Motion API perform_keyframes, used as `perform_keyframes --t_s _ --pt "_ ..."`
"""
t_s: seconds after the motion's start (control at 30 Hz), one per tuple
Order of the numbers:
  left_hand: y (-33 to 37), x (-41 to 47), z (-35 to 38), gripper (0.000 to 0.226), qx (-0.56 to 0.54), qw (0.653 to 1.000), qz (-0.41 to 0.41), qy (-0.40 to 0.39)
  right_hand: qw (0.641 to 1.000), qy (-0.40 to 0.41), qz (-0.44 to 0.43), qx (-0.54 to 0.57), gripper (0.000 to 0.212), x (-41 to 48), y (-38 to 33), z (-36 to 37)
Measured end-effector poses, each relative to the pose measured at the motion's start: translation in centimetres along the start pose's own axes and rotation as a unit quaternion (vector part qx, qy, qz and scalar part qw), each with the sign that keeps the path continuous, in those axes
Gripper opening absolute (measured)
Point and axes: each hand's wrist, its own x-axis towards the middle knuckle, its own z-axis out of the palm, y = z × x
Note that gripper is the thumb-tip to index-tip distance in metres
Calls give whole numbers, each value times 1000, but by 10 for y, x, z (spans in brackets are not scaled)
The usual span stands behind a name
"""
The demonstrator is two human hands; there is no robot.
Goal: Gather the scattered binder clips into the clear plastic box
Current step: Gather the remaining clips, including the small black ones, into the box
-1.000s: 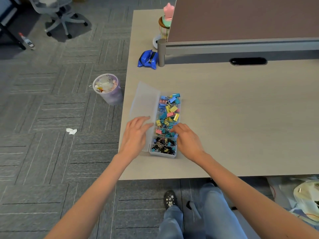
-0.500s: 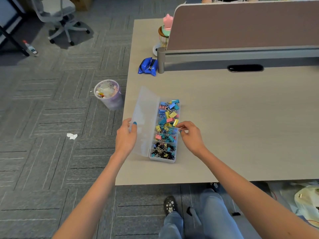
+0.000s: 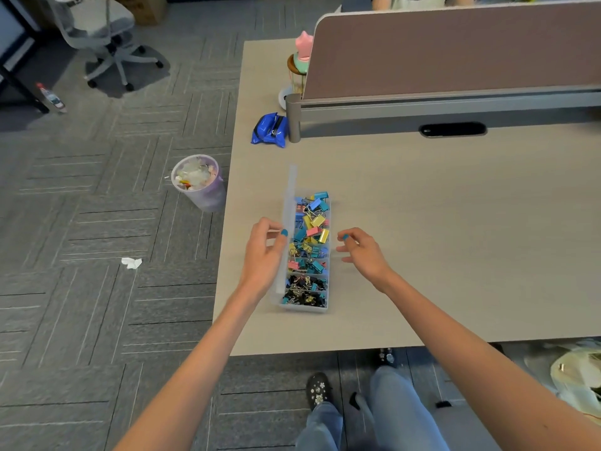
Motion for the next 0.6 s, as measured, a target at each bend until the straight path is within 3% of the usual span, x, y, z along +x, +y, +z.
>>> perform_keyframes --t_s 0.1,0.3,0.37,0.5,0.6 --pt "-3 2 19 10 -1 999 20 -42 1000 1 6 21 29 10 -3 -6" --pt "-7 7 45 28 64 997 21 -42 999 -6 8 34 27 39 -10 -19" --pt "-3 10 53 53 116 992 -5 -40 999 -18 8 27 24 50 -12 -22" --pt "1 22 68 128 175 960 -211 -54 998 -47 -22 -40 26 70 -13 -25" --pt "-11 27 78 152 167 946 -270 -68 986 -84 -75 -121 50 82 -12 -25"
